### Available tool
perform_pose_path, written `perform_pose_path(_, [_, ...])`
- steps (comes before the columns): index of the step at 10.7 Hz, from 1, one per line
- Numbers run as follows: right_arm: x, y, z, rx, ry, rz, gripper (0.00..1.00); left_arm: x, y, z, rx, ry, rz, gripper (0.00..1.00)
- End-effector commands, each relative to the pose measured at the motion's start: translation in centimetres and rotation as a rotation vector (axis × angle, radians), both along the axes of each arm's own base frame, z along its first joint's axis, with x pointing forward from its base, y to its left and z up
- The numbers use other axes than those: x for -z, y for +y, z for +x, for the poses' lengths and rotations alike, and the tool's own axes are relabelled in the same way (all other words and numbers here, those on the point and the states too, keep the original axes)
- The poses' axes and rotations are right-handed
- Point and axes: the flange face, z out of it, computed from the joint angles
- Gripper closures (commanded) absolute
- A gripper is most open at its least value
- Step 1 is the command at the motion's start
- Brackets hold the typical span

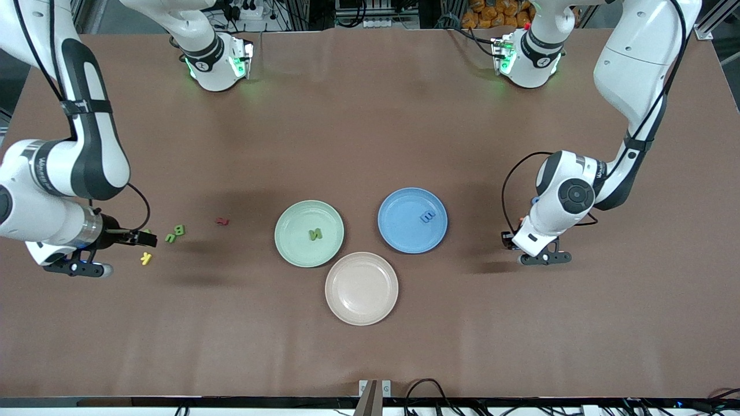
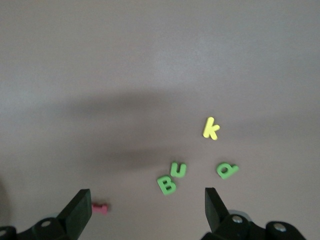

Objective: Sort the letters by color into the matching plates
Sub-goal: 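Grasp the blue a with the left gripper while the right gripper returns to letters, then carry the blue a into the blue plate and open the left gripper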

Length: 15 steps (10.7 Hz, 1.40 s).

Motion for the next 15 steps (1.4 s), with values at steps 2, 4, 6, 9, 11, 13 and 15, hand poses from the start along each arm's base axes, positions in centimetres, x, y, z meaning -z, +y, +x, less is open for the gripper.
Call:
perform_pose_path(2, [4.0,-0.9,-4.2,0.071,-0.085,0.018,0.0,-3.7,-5.1,-1.1,-0.07,-0.01,-0.024,1.0])
perform_pose_path(4, [5.3,-2.8,-5.3,0.102,-0.083,0.013,0.0,-4.9,-7.2,-1.7,-0.095,-0.009,-0.037,1.0])
perform_pose_path(6, [5.9,-4.8,-6.0,0.137,-0.073,0.011,0.0,-5.1,-9.8,-2.7,-0.125,-0.003,-0.047,1.0])
perform_pose_path(9, [6.5,-7.5,-6.7,0.173,-0.061,0.003,0.0,-5.3,-13.9,-4.3,-0.155,-0.003,-0.054,1.0])
perform_pose_path(11, [7.2,-9.3,-7.0,0.204,-0.061,0.001,0.0,-5.4,-16.7,-5.6,-0.17,-0.004,-0.06,1.0])
perform_pose_path(13, [8.2,-10.7,-7.8,0.26,-0.086,-0.006,0.0,-5.9,-19.7,-6.9,-0.19,-0.01,-0.071,1.0])
perform_pose_path(15, [8.8,-11.0,-8.1,0.386,-0.096,-0.011,0.0,-6.0,-21.3,-7.7,-0.198,-0.011,-0.076,1.0])
